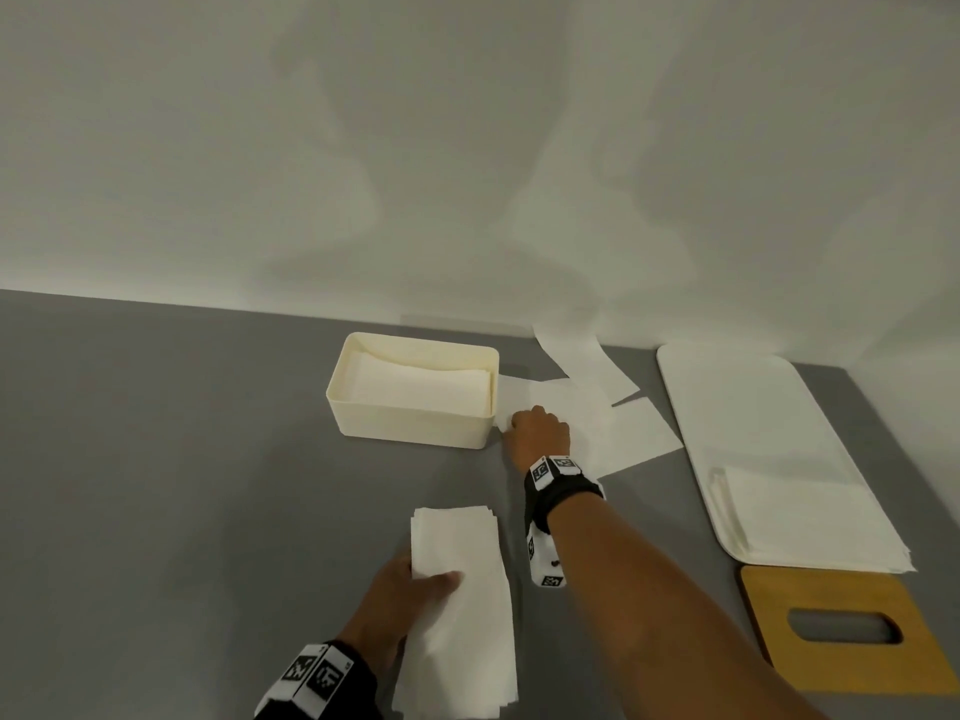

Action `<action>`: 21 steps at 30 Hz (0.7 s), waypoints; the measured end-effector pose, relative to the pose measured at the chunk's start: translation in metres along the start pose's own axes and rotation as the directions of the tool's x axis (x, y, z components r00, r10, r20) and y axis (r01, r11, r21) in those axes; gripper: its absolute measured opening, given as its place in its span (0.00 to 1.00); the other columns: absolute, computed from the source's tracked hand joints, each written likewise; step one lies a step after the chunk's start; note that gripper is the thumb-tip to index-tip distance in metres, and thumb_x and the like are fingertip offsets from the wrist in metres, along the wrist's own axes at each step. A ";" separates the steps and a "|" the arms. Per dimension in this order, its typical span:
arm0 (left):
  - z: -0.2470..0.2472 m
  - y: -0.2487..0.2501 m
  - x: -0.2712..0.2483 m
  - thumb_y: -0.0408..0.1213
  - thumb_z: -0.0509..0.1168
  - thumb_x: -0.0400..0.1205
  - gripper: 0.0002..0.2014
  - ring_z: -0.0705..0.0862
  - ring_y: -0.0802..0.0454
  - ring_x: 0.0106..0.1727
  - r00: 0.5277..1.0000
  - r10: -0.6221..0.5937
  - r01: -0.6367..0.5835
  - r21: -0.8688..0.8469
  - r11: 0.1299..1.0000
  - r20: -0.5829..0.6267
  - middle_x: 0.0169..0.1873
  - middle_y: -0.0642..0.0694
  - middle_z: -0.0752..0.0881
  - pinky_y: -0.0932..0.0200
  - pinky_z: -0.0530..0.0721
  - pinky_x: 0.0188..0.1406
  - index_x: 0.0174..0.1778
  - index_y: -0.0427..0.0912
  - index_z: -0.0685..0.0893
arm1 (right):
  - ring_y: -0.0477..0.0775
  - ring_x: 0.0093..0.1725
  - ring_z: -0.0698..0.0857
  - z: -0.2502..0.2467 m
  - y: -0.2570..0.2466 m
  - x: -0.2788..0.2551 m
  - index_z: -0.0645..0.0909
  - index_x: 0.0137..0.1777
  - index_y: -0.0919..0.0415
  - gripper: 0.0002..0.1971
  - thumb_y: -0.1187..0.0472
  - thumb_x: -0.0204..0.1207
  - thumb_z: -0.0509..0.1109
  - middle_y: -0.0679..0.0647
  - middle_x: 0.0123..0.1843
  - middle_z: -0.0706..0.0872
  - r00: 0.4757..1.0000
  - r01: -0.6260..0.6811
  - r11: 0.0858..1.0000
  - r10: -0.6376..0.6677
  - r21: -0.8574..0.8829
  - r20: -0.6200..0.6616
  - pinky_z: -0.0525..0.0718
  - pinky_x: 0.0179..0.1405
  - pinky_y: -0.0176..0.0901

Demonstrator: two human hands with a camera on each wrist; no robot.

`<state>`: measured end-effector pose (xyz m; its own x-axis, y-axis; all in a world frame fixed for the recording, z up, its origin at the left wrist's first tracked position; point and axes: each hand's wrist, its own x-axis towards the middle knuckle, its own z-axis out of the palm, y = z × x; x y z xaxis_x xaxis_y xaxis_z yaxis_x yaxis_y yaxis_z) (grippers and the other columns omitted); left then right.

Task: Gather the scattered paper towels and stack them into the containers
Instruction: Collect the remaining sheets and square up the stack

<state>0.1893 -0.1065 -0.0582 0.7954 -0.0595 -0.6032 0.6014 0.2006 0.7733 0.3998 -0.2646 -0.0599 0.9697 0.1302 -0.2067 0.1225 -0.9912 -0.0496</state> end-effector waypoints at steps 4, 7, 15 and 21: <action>0.004 0.004 0.002 0.33 0.72 0.78 0.13 0.90 0.36 0.52 0.997 -0.072 0.073 -0.050 0.996 0.023 0.50 0.36 0.91 0.45 0.87 0.52 0.58 0.36 0.86 | 0.61 0.51 0.86 -0.001 0.011 -0.002 0.84 0.48 0.63 0.11 0.64 0.79 0.59 0.58 0.51 0.88 0.998 0.015 0.999 -0.012 0.052 -0.060 0.77 0.49 0.45; 0.010 0.005 0.007 0.34 0.70 0.79 0.13 0.89 0.31 0.53 0.991 -0.132 0.131 -0.052 0.990 -0.021 0.50 0.32 0.91 0.41 0.87 0.55 0.56 0.30 0.87 | 0.62 0.48 0.87 -0.014 0.025 -0.015 0.84 0.47 0.65 0.13 0.63 0.80 0.58 0.60 0.48 0.88 0.995 0.034 0.989 -0.020 0.141 -0.100 0.78 0.45 0.45; 0.035 0.016 0.009 0.29 0.62 0.84 0.13 0.88 0.35 0.49 0.973 -0.232 0.232 -0.035 0.972 0.017 0.55 0.28 0.87 0.48 0.88 0.47 0.61 0.25 0.83 | 0.59 0.50 0.86 -0.020 0.075 -0.119 0.87 0.48 0.64 0.09 0.69 0.74 0.65 0.57 0.49 0.90 0.961 0.171 0.893 -0.058 0.417 -0.270 0.82 0.51 0.51; 0.053 0.015 0.012 0.33 0.58 0.87 0.17 0.85 0.35 0.53 0.956 -0.291 0.287 -0.109 0.952 -0.022 0.63 0.28 0.83 0.43 0.82 0.58 0.68 0.26 0.78 | 0.44 0.50 0.85 0.003 0.080 -0.197 0.86 0.48 0.59 0.11 0.72 0.78 0.65 0.44 0.52 0.86 0.982 0.159 0.706 -0.042 0.690 -0.183 0.80 0.53 0.34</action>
<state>0.2120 -0.1558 -0.0436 0.5840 -0.0935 -0.8064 0.7925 0.2807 0.5414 0.2178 -0.3691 -0.0260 0.9859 0.1657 -0.0217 0.0951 -0.6631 -0.7425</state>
